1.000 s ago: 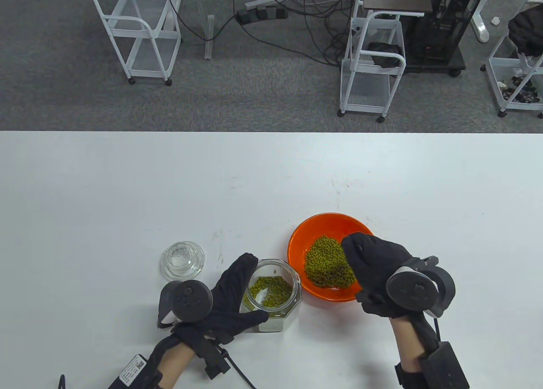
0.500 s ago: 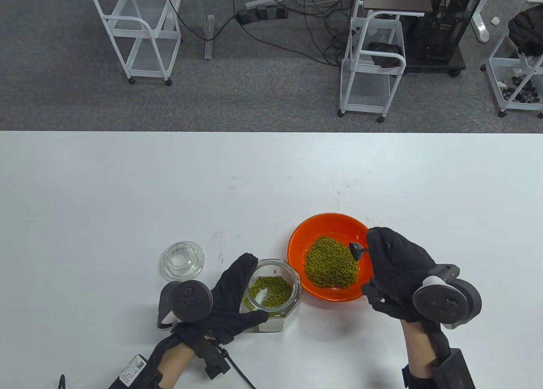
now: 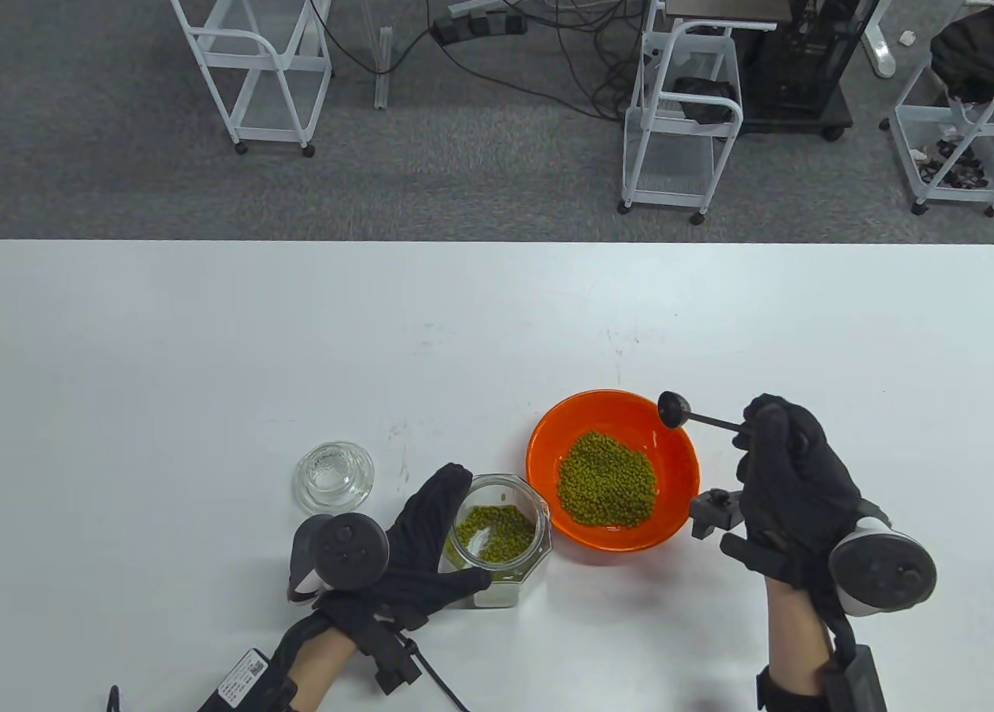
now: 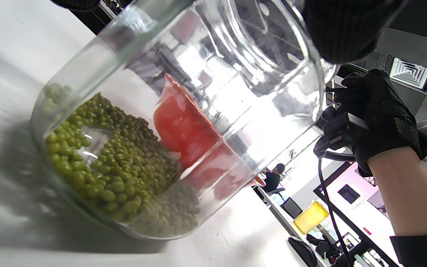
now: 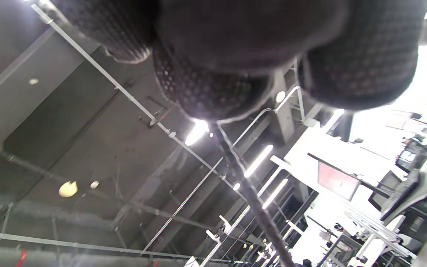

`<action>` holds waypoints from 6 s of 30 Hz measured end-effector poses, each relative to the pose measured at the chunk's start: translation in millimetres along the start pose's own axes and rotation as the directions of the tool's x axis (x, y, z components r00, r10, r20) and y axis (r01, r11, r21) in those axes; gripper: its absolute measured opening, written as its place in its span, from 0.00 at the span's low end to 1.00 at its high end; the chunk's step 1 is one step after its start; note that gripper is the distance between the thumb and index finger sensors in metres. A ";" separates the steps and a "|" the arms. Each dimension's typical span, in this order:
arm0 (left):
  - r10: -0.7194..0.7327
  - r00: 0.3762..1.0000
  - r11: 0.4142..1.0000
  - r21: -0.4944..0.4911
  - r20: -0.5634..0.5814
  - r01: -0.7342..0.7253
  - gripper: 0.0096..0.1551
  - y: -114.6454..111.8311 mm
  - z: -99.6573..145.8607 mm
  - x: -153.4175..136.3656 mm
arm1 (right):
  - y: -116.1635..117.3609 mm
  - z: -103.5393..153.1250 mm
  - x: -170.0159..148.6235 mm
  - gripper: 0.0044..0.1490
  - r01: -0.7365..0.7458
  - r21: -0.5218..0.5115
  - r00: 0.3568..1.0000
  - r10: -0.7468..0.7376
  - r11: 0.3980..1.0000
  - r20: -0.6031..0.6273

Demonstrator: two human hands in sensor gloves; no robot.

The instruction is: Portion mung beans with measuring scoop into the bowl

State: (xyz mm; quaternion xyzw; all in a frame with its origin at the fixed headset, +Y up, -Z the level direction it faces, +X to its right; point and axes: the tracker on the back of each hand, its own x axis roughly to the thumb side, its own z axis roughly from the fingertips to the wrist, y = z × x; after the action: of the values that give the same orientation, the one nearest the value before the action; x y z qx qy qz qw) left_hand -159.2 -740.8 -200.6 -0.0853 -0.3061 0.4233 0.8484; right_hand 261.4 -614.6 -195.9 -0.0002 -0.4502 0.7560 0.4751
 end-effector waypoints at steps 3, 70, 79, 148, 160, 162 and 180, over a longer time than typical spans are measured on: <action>-0.003 1.000 1.000 0.002 -0.006 0.003 0.67 0.2 0.6 -0.2 | -7.2 -4.2 -4.5 0.29 0.043 0.004 0.995 -0.043 0.999 -0.089; -0.003 1.000 1.000 0.000 -0.008 0.003 0.67 -0.1 1.6 -0.5 | 36.5 42.7 -112.1 0.31 -0.761 0.529 0.647 0.498 0.377 0.577; -0.005 1.000 1.000 0.000 -0.009 0.005 0.67 -0.1 1.5 -0.3 | 44.1 71.8 -124.5 0.36 -0.851 0.499 0.513 0.459 0.162 0.725; -0.016 1.000 1.000 -0.003 -0.012 0.016 0.67 0.2 1.7 0.0 | 64.0 65.5 32.5 0.65 -0.600 0.627 0.800 0.397 0.497 0.451; -0.014 1.000 1.000 -0.003 -0.011 0.014 0.67 0.6 1.5 0.3 | 74.4 109.8 13.7 0.61 -0.590 0.666 0.806 0.287 0.456 0.518; -0.015 1.000 1.000 -0.004 -0.011 0.015 0.67 0.7 1.4 0.2 | 74.7 111.1 12.9 0.61 -0.583 0.662 0.811 0.279 0.472 0.515; -0.530 0.801 0.830 0.021 -0.280 0.557 0.60 92.8 -7.1 17.3 | 68.0 109.9 18.7 0.59 -0.574 0.653 0.817 0.286 0.494 0.501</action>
State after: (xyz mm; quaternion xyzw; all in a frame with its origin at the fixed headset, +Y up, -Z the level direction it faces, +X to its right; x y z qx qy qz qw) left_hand -209.0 -668.4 -236.0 -0.0056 -0.1806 0.1623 0.9700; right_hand 155.3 -685.7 -168.8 0.2172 -0.1320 0.9574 0.1369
